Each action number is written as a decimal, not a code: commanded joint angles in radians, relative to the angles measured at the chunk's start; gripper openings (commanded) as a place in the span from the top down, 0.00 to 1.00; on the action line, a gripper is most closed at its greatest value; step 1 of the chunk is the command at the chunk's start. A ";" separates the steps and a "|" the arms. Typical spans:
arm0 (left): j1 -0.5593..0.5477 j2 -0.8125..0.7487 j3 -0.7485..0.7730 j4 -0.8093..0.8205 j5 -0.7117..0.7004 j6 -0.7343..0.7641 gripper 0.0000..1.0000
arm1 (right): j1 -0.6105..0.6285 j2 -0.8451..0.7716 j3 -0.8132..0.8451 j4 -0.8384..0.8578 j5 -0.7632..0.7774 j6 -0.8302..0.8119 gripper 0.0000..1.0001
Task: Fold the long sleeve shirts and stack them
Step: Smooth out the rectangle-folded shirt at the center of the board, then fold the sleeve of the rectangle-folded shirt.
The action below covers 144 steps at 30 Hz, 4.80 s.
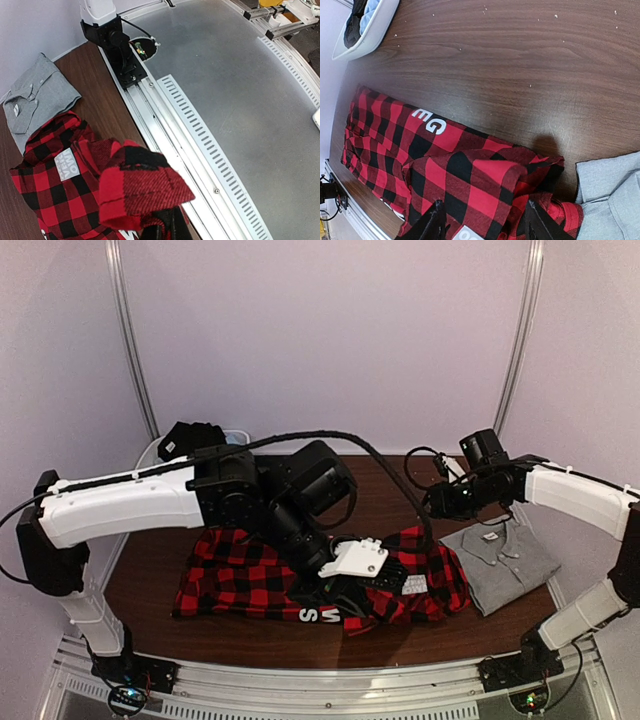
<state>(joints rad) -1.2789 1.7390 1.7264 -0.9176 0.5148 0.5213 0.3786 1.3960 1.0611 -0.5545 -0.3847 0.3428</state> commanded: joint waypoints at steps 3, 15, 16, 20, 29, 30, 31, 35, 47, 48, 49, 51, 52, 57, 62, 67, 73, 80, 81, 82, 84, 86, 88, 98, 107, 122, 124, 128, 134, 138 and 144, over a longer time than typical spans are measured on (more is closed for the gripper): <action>0.004 -0.032 0.016 -0.047 -0.059 0.052 1.00 | -0.007 0.047 -0.042 0.065 -0.011 -0.007 0.49; 0.004 -0.003 -0.016 -0.003 -0.051 0.061 1.00 | 0.008 0.123 -0.115 0.167 -0.066 -0.001 0.61; 0.006 -0.006 -0.014 -0.002 -0.038 0.066 1.00 | 0.007 0.142 -0.125 0.182 -0.073 -0.004 0.61; 0.006 -0.037 -0.009 0.001 0.017 0.092 1.00 | 0.008 0.240 -0.144 0.226 -0.070 -0.021 0.63; 0.015 -0.157 -0.054 0.034 0.036 0.124 1.00 | 0.005 0.360 -0.174 0.245 0.036 -0.047 0.67; 0.016 -0.170 -0.062 0.041 0.033 0.125 1.00 | 0.005 0.362 -0.176 0.241 0.048 -0.050 0.66; 0.018 -0.178 -0.068 0.044 0.033 0.129 1.00 | 0.004 0.361 -0.177 0.237 0.060 -0.053 0.64; 0.020 -0.186 -0.078 0.047 0.035 0.136 1.00 | 0.002 0.338 -0.172 0.215 0.096 -0.060 0.57; 0.075 -0.145 -0.070 0.148 0.096 0.082 1.00 | -0.013 0.227 -0.087 0.162 0.054 -0.059 0.43; 0.097 -0.140 -0.072 0.171 0.105 0.066 1.00 | -0.014 0.216 -0.084 0.162 0.039 -0.057 0.43; 0.114 -0.132 -0.077 0.197 0.113 0.048 1.00 | -0.016 0.205 -0.080 0.164 0.023 -0.054 0.43; 0.153 -0.112 -0.083 0.244 0.140 0.012 1.00 | -0.022 0.184 -0.077 0.168 -0.002 -0.047 0.42; 0.173 -0.099 -0.085 0.265 0.151 -0.006 1.00 | -0.024 0.173 -0.074 0.167 -0.012 -0.044 0.42; 0.283 -0.020 -0.083 0.376 0.154 -0.146 1.00 | -0.046 0.130 -0.063 0.143 -0.008 -0.045 0.42; 0.412 0.028 -0.097 0.440 0.146 -0.297 1.00 | -0.066 0.103 -0.074 0.131 -0.001 -0.051 0.42; 0.524 0.001 -0.219 0.514 0.128 -0.368 1.00 | -0.077 0.091 -0.094 0.133 0.000 -0.057 0.42; 0.650 -0.031 -0.334 0.571 0.105 -0.430 1.00 | -0.080 0.105 -0.110 0.153 -0.015 -0.056 0.42; 0.745 -0.044 -0.403 0.566 0.015 -0.446 1.00 | -0.079 0.099 -0.141 0.171 -0.031 -0.067 0.42; 0.753 -0.041 -0.406 0.558 0.006 -0.446 1.00 | -0.080 0.097 -0.144 0.175 -0.038 -0.070 0.42; 0.760 -0.038 -0.408 0.552 -0.005 -0.446 1.00 | -0.080 0.095 -0.149 0.178 -0.045 -0.072 0.42; 0.770 -0.035 -0.416 0.547 -0.020 -0.452 1.00 | -0.080 0.089 -0.158 0.185 -0.060 -0.075 0.42; 0.779 -0.032 -0.424 0.545 -0.042 -0.464 1.00 | -0.079 0.085 -0.167 0.191 -0.072 -0.077 0.42; 0.788 -0.033 -0.431 0.535 -0.052 -0.475 1.00 | -0.080 0.081 -0.173 0.193 -0.076 -0.079 0.42; 0.831 -0.053 -0.505 0.517 -0.086 -0.518 1.00 | -0.079 0.064 -0.178 0.197 -0.108 -0.089 0.42; 0.831 -0.050 -0.556 0.469 -0.160 -0.564 1.00 | -0.070 0.079 -0.190 0.212 -0.115 -0.084 0.42; 0.870 -0.064 -0.636 0.400 -0.170 -0.648 1.00 | -0.055 0.100 -0.199 0.231 -0.120 -0.081 0.42; 0.872 -0.071 -0.639 0.392 -0.170 -0.654 1.00 | -0.052 0.102 -0.200 0.231 -0.120 -0.080 0.42; 0.874 -0.077 -0.645 0.381 -0.164 -0.663 1.00 | -0.047 0.113 -0.199 0.237 -0.121 -0.081 0.41; 0.875 -0.081 -0.660 0.354 -0.175 -0.661 1.00 | -0.027 0.144 -0.192 0.241 -0.112 -0.081 0.42; 0.875 -0.082 -0.677 0.358 -0.184 -0.662 1.00 | -0.011 0.166 -0.190 0.249 -0.107 -0.079 0.42; 0.875 -0.053 -0.684 0.372 -0.196 -0.661 0.99 | 0.010 0.196 -0.190 0.258 -0.096 -0.077 0.41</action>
<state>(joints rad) -0.4122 1.6806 1.0523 -0.5545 0.3401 -0.1310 0.3717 1.5723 0.8715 -0.3199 -0.4969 0.2653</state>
